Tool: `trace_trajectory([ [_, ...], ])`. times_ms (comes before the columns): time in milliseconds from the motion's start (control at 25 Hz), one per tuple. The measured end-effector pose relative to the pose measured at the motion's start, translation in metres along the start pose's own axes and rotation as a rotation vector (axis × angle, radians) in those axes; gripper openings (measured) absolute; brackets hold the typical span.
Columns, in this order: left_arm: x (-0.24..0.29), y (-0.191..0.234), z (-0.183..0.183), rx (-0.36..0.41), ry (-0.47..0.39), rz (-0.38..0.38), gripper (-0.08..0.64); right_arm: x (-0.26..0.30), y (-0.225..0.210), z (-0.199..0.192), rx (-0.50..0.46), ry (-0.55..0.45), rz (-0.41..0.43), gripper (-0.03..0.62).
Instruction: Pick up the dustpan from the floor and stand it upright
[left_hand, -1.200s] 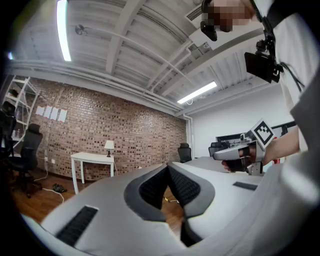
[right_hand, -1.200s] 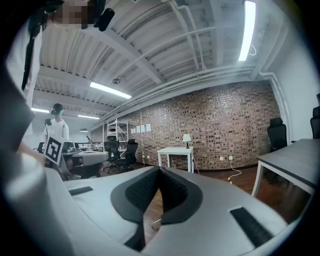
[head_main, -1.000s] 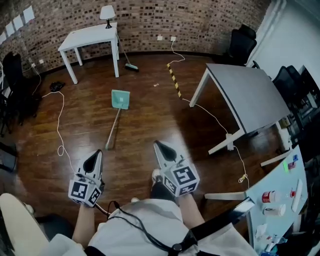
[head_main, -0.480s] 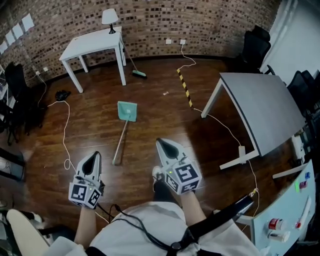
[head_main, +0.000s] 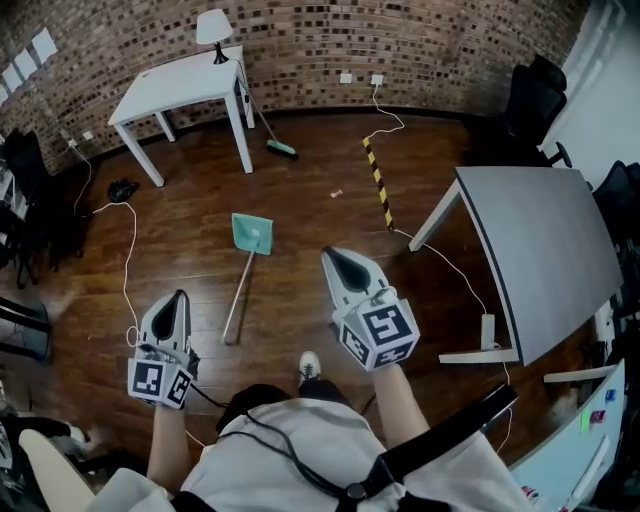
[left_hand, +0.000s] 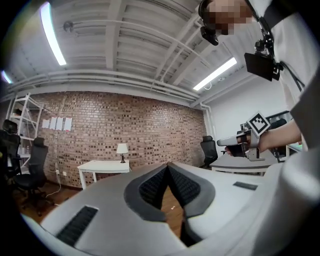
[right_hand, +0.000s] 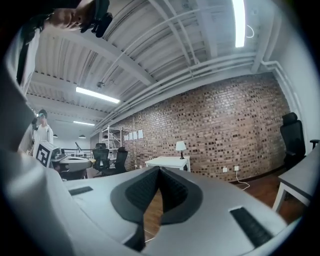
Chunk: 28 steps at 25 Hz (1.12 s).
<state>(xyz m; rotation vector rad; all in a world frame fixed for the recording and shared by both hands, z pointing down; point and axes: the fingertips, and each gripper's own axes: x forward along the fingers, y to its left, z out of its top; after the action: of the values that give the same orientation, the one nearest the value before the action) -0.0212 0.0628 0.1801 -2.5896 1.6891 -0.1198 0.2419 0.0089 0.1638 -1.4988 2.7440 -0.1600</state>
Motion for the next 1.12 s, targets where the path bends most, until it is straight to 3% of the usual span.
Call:
trace_trajectory([
  [360,0.033,0.029,-0.021,-0.042,0.061,0.003,0.002,0.044,-0.029,-0.015,0.082,0.033,-0.051,-0.012],
  [760,0.033,0.067,-0.03,-0.025,0.078,0.001,0.003,0.067,0.003,-0.019,0.067,0.062,-0.035,-0.012],
  [960,0.02,0.112,-0.071,-0.032,0.189,0.048,-0.005,0.09,0.026,-0.027,0.004,0.096,-0.01,-0.012],
  [1120,0.002,0.148,-0.123,-0.044,0.283,0.073,-0.008,0.105,0.039,-0.057,-0.069,0.189,0.001,-0.012],
])
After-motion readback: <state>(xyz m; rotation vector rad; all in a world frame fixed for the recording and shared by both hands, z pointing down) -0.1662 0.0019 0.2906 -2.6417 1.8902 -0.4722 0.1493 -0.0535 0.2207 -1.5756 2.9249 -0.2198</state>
